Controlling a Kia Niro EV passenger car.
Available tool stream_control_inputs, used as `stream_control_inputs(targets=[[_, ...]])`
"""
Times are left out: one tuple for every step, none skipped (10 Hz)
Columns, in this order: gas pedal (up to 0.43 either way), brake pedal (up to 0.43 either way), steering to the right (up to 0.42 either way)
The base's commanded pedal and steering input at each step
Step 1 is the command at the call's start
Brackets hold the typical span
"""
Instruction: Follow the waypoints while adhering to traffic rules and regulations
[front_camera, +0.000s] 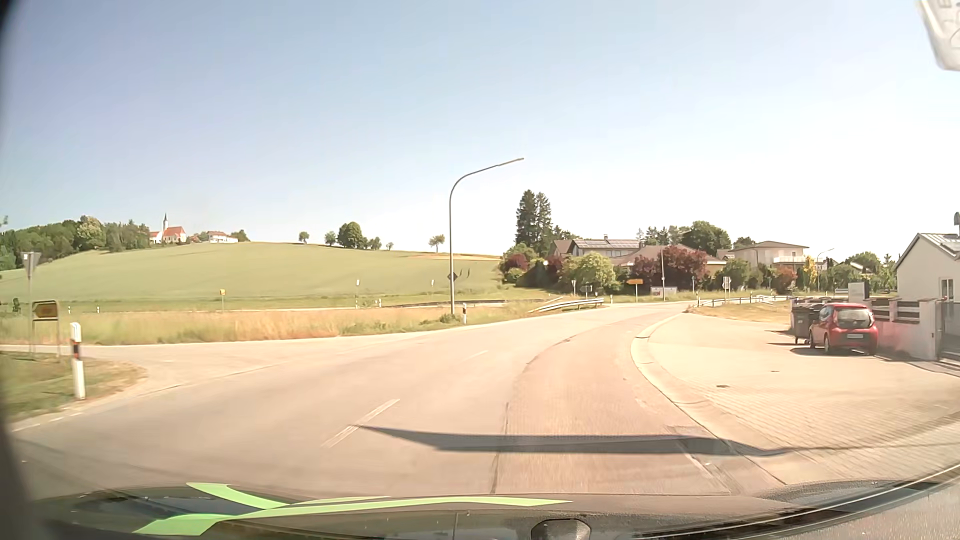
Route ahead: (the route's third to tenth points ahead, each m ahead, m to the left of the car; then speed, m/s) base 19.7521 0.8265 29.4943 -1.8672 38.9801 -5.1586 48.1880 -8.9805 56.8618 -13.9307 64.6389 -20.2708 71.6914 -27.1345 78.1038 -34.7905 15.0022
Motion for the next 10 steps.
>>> stream_control_inputs(targets=[[0.15, 0.0, 0.043], [0.15, 0.0, 0.046], [0.15, 0.0, 0.046], [0.15, 0.0, 0.046], [0.138, 0.0, 0.046], [0.138, 0.0, 0.046], [0.138, 0.0, 0.047], [0.138, 0.0, 0.048], [0.138, 0.0, 0.049], [0.138, 0.0, 0.053]])
